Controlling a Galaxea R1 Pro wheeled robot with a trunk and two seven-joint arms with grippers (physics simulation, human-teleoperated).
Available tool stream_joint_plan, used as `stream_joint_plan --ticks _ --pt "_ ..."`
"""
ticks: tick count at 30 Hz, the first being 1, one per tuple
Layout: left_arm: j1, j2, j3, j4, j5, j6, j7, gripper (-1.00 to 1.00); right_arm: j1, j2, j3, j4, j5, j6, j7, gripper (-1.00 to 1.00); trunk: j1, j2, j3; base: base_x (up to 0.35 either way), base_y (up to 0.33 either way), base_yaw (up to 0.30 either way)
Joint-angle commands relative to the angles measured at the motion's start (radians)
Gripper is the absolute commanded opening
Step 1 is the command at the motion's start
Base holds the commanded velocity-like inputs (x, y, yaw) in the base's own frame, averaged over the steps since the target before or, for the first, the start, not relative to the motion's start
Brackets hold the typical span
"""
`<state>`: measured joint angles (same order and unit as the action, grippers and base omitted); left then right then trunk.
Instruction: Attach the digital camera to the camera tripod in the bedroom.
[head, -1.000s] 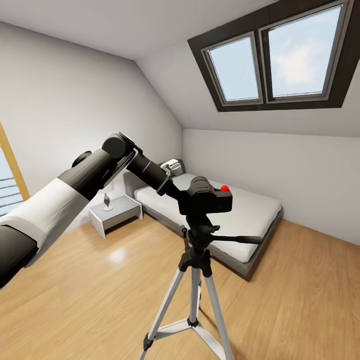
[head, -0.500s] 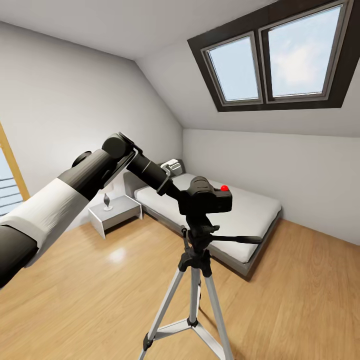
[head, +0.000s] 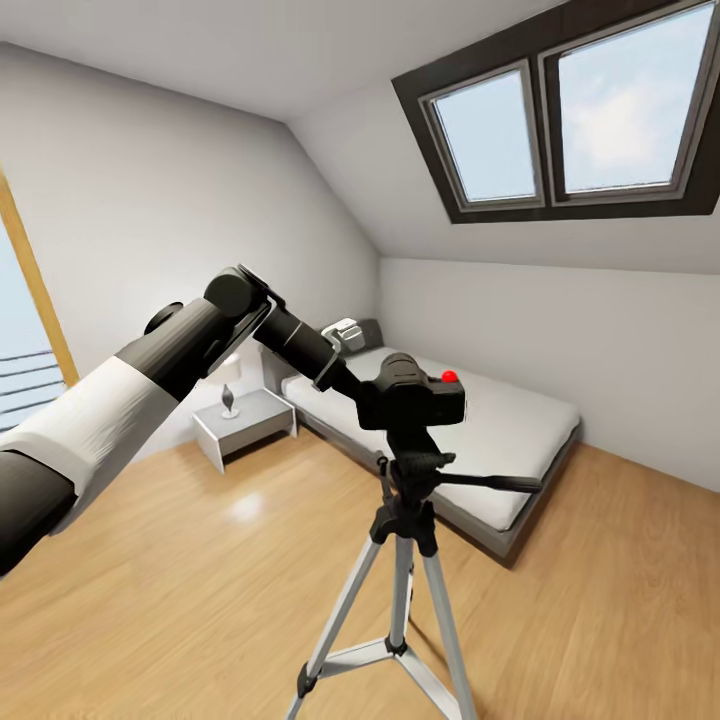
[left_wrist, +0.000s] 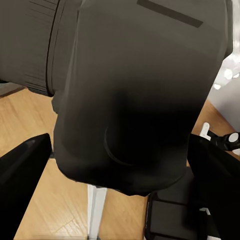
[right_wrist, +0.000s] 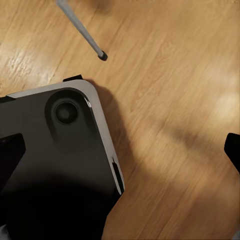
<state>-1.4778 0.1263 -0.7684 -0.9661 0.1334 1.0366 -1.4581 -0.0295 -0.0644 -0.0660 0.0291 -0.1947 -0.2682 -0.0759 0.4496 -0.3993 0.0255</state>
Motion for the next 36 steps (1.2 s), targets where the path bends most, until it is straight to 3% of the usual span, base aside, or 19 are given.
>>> stream_joint_plan --ticks 1,21,24,32,33,36 --pt "-0.001 0.001 -0.003 0.0 0.006 0.011 0.0 -1.0 -0.001 0.0 -0.006 0.003 0.0 -0.007 0.001 1.0 0.0 -0.001 0.0 0.0 0.0 0.24" --pt "-0.001 0.001 -0.004 0.0 0.006 0.011 0.0 -1.0 -0.001 -0.004 -0.005 -0.001 0.0 -0.007 0.001 1.0 0.0 -0.001 0.0 0.0 0.0 0.03" --pt "-0.001 0.0 -0.004 0.0 0.006 0.011 0.001 -1.0 -0.001 -0.016 -0.005 -0.029 0.0 -0.006 -0.001 1.0 0.0 -0.001 0.0 0.0 0.0 0.0" --pt "-0.001 -0.003 -0.005 0.001 0.006 0.011 0.001 -1.0 -0.001 -0.098 -0.006 -0.189 0.0 -0.003 0.0 1.0 0.0 -0.001 0.0 0.0 0.0 0.0" --pt "-0.001 -0.005 -0.005 0.002 0.006 0.011 0.002 -1.0 -0.001 -0.114 -0.006 -0.257 0.0 -0.002 0.001 1.0 0.0 -0.001 0.0 0.0 0.0 0.0" --pt "-0.001 -0.007 -0.004 0.003 0.006 0.011 0.002 -1.0 -0.001 -0.119 -0.006 -0.318 0.0 -0.002 0.002 1.0 0.0 -0.001 0.0 0.0 0.0 0.0"
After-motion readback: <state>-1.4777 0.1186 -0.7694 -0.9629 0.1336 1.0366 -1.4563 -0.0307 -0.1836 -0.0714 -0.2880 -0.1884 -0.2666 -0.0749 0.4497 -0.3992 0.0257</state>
